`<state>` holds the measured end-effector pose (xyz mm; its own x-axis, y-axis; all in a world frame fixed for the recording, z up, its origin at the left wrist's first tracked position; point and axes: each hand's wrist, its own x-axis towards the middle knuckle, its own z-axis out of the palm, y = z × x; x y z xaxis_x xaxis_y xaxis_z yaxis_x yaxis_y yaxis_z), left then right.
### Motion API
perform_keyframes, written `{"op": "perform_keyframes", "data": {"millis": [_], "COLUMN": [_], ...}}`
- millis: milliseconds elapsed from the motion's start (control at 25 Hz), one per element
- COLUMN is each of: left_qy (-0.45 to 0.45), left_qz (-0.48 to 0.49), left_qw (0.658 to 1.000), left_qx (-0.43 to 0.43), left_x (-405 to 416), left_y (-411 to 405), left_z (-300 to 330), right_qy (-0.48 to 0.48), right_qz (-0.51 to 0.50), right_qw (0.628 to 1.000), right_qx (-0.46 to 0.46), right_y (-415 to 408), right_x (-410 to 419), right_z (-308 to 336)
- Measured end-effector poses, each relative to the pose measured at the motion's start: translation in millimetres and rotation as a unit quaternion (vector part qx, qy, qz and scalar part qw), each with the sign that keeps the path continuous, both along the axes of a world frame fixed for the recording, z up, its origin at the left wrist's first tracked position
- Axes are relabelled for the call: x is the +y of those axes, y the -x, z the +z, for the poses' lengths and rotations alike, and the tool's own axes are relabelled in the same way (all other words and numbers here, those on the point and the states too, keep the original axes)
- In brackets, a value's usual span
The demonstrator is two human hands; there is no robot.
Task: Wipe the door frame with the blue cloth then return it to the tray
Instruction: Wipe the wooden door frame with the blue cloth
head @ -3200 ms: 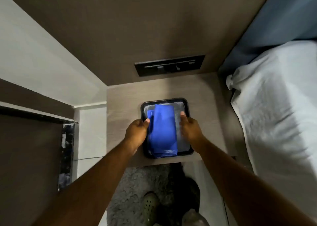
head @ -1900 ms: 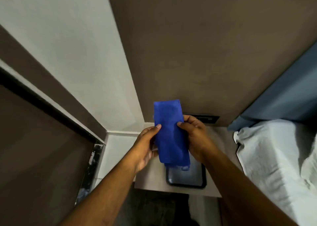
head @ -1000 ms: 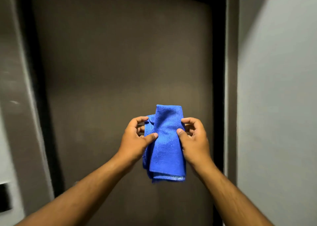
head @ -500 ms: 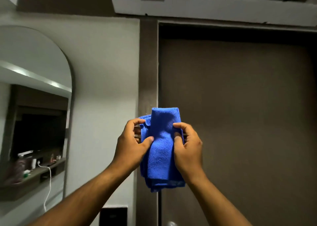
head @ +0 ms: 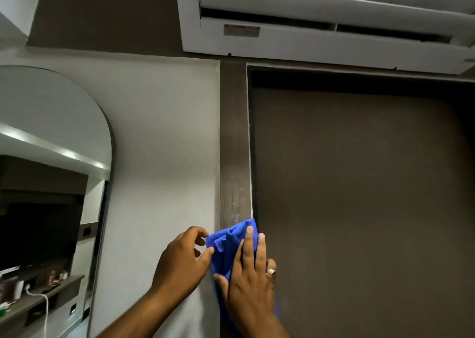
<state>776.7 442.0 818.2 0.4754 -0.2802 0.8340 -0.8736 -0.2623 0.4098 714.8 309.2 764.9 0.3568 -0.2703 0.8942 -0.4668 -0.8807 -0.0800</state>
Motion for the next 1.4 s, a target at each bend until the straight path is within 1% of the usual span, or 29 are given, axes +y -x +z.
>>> {"op": "perform_keyframes", "data": {"millis": [80,160,240,280,320,400,480,560,640,760,840,920,1000,1080,1160,1240,1400], "left_qy": [-0.027,-0.051,-0.091,-0.112,-0.126,-0.122,-0.089,-0.044,-0.012,0.005,0.003,-0.003,-0.005,-0.01,-0.01,-0.011,-0.007], "left_qz": [0.06,0.126,0.201,0.226,0.239,0.247,0.253,0.262,0.27,0.276,0.276,0.274,0.265,0.259,0.261,0.262,0.265], "left_qw": [0.993,0.971,0.94,0.929,0.923,0.918,0.916,0.919,0.919,0.916,0.914,0.915,0.918,0.92,0.92,0.92,0.92], "left_qx": [-0.094,-0.196,-0.26,-0.27,-0.275,-0.284,-0.298,-0.292,-0.289,-0.292,-0.296,-0.296,-0.294,-0.294,-0.293,-0.292,-0.289], "left_x": [4.9,7.2,3.9,1.2,-1.0,-8.6,-15.5,-17.8,-16.4,-15.8,-17.2,-18.3,-16.6,-12.6,-8.0,-5.2,-7.6], "left_y": [-13.7,-31.0,-47.2,-54.7,-62.6,-78.7,-92.8,-105.3,-116.2,-125.7,-127.1,-127.5,-128.1,-129.3,-130.4,-130.3,-124.7], "left_z": [-0.2,6.5,15.3,20.1,24.5,39.4,65.4,93.5,112.8,120.6,121.4,120.5,118.1,114.9,111.4,109.7,113.2], "right_qy": [0.04,0.071,0.118,0.141,0.152,0.156,0.141,0.111,0.133,0.195,0.213,0.232,0.234,0.184,0.139,0.124,0.157], "right_qz": [-0.024,0.007,0.05,0.069,0.081,0.071,0.047,0.048,0.049,0.059,0.07,0.069,0.063,0.069,0.081,0.099,0.079], "right_qw": [0.999,0.997,0.992,0.987,0.985,0.984,0.987,0.99,0.985,0.975,0.971,0.968,0.967,0.977,0.982,0.982,0.982], "right_qx": [0.006,-0.007,-0.011,-0.016,-0.02,-0.038,-0.063,-0.07,-0.097,-0.088,-0.076,-0.072,-0.077,-0.088,-0.101,-0.102,-0.073], "right_y": [-14.9,-24.9,-30.8,-33.4,-35.1,-38.1,-38.1,-38.2,-44.7,-50.4,-55.6,-58.6,-59.7,-56.6,-51.0,-50.8,-54.9], "right_x": [-7.3,-18.6,-26.7,-29.7,-30.4,-30.4,-29.2,-32.6,-34.9,-32.6,-35.6,-35.1,-35.2,-40.5,-47.1,-50.3,-46.9], "right_z": [-9.9,-13.5,-14.3,-10.4,2.3,53.1,117.0,151.9,140.2,95.8,100.7,131.9,182.8,243.1,277.5,266.2,190.6]}}
